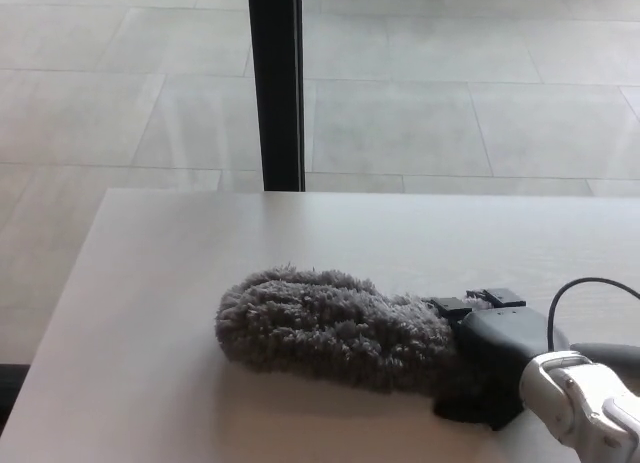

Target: The robot uses its right hand to pick up the duster kept in the middle of the desk and use it to wipe the desk by swiping its surface twice

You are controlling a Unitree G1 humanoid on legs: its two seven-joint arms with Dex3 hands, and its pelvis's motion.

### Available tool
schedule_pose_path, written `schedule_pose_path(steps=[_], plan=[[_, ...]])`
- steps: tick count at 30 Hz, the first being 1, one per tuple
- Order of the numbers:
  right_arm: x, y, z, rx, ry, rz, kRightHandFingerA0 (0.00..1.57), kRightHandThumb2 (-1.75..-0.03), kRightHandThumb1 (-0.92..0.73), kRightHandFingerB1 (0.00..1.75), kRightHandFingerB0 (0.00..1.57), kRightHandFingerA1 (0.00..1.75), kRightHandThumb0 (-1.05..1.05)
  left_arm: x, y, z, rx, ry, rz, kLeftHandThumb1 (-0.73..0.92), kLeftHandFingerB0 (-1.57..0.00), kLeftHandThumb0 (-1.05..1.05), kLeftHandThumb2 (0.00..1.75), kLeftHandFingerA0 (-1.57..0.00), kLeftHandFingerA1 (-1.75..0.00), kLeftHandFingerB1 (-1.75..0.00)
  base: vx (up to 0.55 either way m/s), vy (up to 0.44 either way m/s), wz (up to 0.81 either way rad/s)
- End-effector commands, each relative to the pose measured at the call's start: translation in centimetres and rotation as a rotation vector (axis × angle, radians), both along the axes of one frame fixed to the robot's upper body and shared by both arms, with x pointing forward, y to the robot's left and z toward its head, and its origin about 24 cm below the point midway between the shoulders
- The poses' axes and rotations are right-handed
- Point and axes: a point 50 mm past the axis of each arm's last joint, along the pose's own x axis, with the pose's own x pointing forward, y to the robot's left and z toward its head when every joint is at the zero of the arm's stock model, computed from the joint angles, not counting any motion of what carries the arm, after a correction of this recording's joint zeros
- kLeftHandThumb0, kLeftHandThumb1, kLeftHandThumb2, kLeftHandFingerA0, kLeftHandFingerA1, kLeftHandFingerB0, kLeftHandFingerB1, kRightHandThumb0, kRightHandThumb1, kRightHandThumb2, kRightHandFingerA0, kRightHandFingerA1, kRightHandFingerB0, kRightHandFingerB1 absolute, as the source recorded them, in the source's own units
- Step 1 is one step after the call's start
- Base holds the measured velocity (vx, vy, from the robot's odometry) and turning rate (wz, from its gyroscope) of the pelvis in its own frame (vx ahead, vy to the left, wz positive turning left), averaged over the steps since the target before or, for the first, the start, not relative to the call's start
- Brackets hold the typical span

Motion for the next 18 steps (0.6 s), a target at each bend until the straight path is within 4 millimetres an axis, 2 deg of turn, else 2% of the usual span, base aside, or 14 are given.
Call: schedule_pose_path(steps=[1,2,3,4,5,6,8,13,14,15,16,18], plan=[[-4.7,-2.3,-4.9,-0.134,-0.246,0.143,0.59,-0.64,-0.74,0.53,0.21,1.38,-0.34,-0.3,1.2,1.0,0.053,0.045,-0.065,0.65,-0.63,-0.57,0.60,-0.73,-0.64,-0.45,0.00,0.000,0.00],[-5.1,-2.6,-4.9,-0.091,-0.304,0.171,0.70,-0.72,-0.71,0.58,0.28,1.43,-0.26,-0.3,1.2,1.1,0.056,0.048,-0.074,0.65,-0.64,-0.57,0.59,-0.76,-0.65,-0.46,0.00,0.000,0.00],[-5.5,-3.2,-4.9,-0.087,-0.330,0.196,0.77,-0.75,-0.79,0.69,0.34,1.55,-0.30,-0.2,1.2,1.1,0.049,0.040,-0.087,0.65,-0.63,-0.55,0.59,-0.74,-0.67,-0.48,0.00,0.000,0.00],[-5.5,-3.2,-4.9,-0.087,-0.334,0.200,0.77,-0.75,-0.79,0.69,0.34,1.55,-0.30,-0.2,1.2,1.2,0.048,0.039,-0.089,0.65,-0.63,-0.55,0.59,-0.74,-0.67,-0.48,0.00,0.000,0.00],[-5.9,-3.3,-4.8,-0.043,-0.372,0.214,0.80,-0.70,-0.78,0.85,0.51,1.62,-0.34,-0.1,1.2,1.3,0.051,0.036,-0.098,0.65,-0.65,-0.54,0.60,-0.76,-0.72,-0.49,0.00,0.000,0.00],[-6.2,-3.3,-4.8,-0.009,-0.392,0.219,0.77,-0.67,-0.79,0.93,0.55,1.66,-0.38,0.0,1.3,1.3,0.051,0.033,-0.098,0.65,-0.68,-0.52,0.60,-0.78,-0.77,-0.51,0.00,0.000,0.00],[-6.7,-2.9,-4.6,0.065,-0.448,0.220,0.81,-0.67,-0.78,1.00,0.63,1.69,-0.37,0.1,1.3,1.4,0.047,0.028,-0.089,0.65,-0.64,-0.51,0.59,-0.77,-0.67,-0.47,0.00,0.000,0.00],[-6.9,-1.5,-4.0,0.194,-0.522,0.223,0.80,-0.63,-0.78,1.05,0.65,1.71,-0.40,0.5,1.4,1.5,0.045,0.019,-0.091,0.64,-0.64,-0.52,0.59,-0.78,-0.72,-0.46,0.00,0.000,0.00],[-7.0,-1.1,-3.8,0.230,-0.524,0.228,0.77,-0.64,-0.78,1.06,0.63,1.73,-0.39,0.6,1.3,1.5,0.039,0.016,-0.092,0.64,-0.64,-0.50,0.59,-0.76,-0.68,-0.45,0.00,0.000,0.00],[-7.0,-0.8,-3.7,0.243,-0.530,0.232,0.79,-0.63,-0.78,1.07,0.67,1.75,-0.37,0.7,1.3,1.5,0.033,0.011,-0.089,0.64,-0.64,-0.50,0.59,-0.76,-0.66,-0.45,0.00,0.000,0.00],[-7.2,0.2,-3.5,0.288,-0.553,0.259,0.82,-0.63,-0.75,0.98,0.72,1.73,-0.35,0.7,1.2,1.5,0.034,0.011,-0.102,0.65,-0.64,-0.52,0.60,-0.75,-0.63,-0.45,0.00,0.000,0.00],[-7.3,1.3,-3.4,0.324,-0.569,0.292,0.86,-0.64,-0.74,0.99,0.73,1.74,-0.34,0.8,1.2,1.6,0.029,0.002,-0.096,0.63,-0.65,-0.52,0.59,-0.73,-0.63,-0.45,0.00,0.000,0.00]])
